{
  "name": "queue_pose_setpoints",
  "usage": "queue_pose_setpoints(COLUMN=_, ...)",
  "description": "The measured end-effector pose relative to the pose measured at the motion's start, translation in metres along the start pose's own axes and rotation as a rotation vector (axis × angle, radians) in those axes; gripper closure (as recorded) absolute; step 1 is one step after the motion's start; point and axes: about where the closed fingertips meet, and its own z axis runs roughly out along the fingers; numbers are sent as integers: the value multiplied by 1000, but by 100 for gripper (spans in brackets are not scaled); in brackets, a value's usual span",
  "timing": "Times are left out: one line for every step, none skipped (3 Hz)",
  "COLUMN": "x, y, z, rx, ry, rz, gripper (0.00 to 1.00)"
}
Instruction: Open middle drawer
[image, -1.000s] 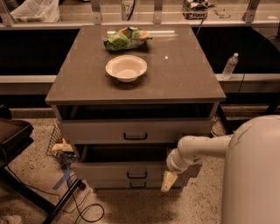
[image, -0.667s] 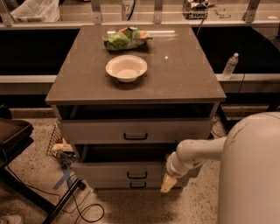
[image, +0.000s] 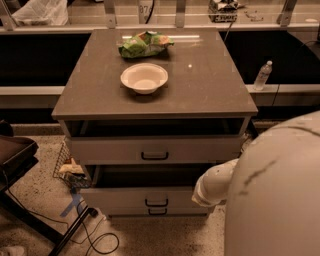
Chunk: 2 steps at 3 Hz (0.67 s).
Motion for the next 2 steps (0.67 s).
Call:
queue_pose_setpoints(x=19, y=36, z=-37, rx=-3, ry=68, rz=105, gripper=99)
queue_pose_setpoints(x=18, y=48, z=-33, rx=-21, ry=79, rz=90, gripper=86)
